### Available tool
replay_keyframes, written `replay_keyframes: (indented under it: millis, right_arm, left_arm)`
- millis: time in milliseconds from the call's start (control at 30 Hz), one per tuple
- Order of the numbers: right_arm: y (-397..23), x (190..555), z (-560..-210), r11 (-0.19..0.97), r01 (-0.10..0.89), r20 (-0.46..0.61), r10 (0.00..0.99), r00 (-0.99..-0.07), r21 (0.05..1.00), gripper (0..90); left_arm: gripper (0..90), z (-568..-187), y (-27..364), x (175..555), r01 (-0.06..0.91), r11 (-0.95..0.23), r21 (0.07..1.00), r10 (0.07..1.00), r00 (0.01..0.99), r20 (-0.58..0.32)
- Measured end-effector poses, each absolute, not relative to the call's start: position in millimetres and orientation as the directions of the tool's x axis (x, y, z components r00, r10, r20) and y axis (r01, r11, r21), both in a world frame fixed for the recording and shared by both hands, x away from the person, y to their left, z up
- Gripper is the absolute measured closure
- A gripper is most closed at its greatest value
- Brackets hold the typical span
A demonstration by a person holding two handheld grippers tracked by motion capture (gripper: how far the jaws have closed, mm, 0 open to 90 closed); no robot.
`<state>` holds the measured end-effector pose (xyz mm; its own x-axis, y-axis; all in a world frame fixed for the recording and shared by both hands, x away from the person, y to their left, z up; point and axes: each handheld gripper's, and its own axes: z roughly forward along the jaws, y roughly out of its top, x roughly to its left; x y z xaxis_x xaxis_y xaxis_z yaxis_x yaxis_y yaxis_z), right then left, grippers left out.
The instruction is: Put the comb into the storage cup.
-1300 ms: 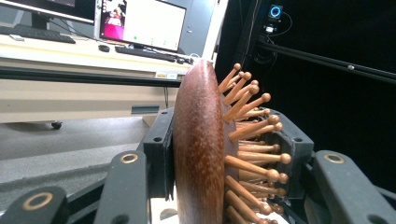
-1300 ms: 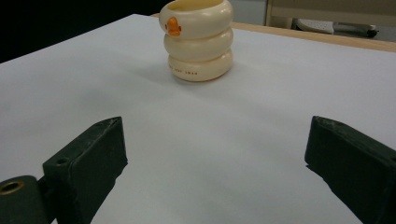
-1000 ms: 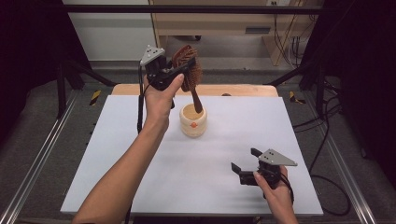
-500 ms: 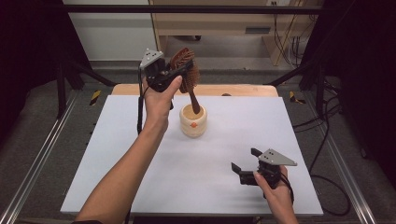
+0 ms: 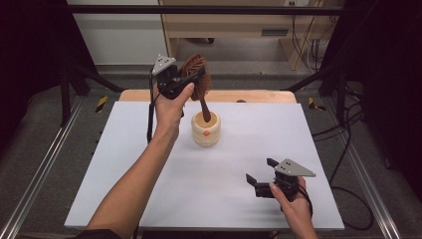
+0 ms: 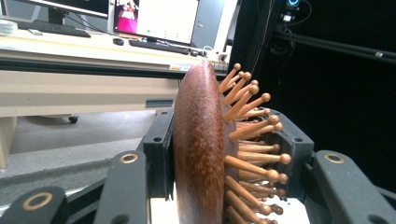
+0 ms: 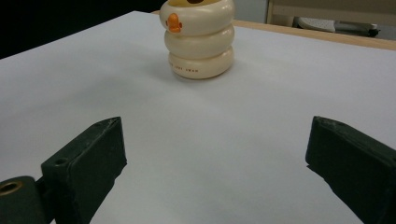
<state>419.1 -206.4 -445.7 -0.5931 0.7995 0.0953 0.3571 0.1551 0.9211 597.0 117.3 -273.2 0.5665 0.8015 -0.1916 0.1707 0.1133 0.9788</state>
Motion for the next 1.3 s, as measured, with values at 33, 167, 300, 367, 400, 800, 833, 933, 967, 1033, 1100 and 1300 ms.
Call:
replay_keyframes:
  millis: [33,167,300,367,400,800,833,933,967,1033,1100,1300]
  right_arm:
    - [-206,419,-446,0.155,0.358,0.095,0.8,-0.592,0.921,5.4]
    - [-207,420,-447,0.162,0.36,0.092,0.799,-0.595,0.919,5.3]
    - [-207,420,-447,0.158,0.361,0.096,0.799,-0.594,0.919,5.3]
    - [-207,420,-447,0.159,0.361,0.095,0.799,-0.594,0.919,5.3]
    - [-207,420,-447,0.159,0.362,0.096,0.799,-0.594,0.919,5.3]
    - [-207,420,-447,0.16,0.365,0.098,0.798,-0.595,0.917,5.3]
    - [-207,420,-447,0.161,0.365,0.097,0.798,-0.595,0.917,5.3]
    - [-207,420,-447,0.161,0.365,0.097,0.798,-0.595,0.917,5.3]
    - [-207,420,-447,0.16,0.365,0.098,0.798,-0.595,0.917,5.3]
    - [-207,420,-447,0.16,0.364,0.097,0.798,-0.594,0.917,5.3]
    - [-207,420,-447,0.161,0.364,0.095,0.798,-0.595,0.917,5.2]
    - [-207,420,-447,0.162,0.365,0.096,0.798,-0.595,0.917,5.2]
  left_arm:
    - [50.0,-275,117,598,0.173,0.113,0.978,0.802,0.566,-0.193]
    - [50.0,-281,117,600,0.186,0.114,0.976,0.801,0.564,-0.201]
    - [50.0,-285,117,602,0.194,0.106,0.975,0.803,0.561,-0.199]
    - [50.0,-286,117,602,0.194,0.103,0.976,0.804,0.561,-0.197]
    - [50.0,-286,117,602,0.196,0.103,0.975,0.805,0.559,-0.198]
    - [50.0,-293,120,604,0.206,0.102,0.973,0.811,0.55,-0.201]
    - [50.0,-293,120,604,0.206,0.102,0.973,0.811,0.55,-0.201]
    - [50.0,-295,120,604,0.207,0.108,0.972,0.81,0.549,-0.207]
    - [50.0,-296,120,604,0.209,0.107,0.972,0.81,0.548,-0.207]
    - [50.0,-297,120,604,0.211,0.103,0.972,0.812,0.547,-0.205]
    - [50.0,-297,119,604,0.211,0.102,0.972,0.812,0.546,-0.203]
    - [50.0,-300,119,605,0.213,0.103,0.972,0.812,0.546,-0.206]
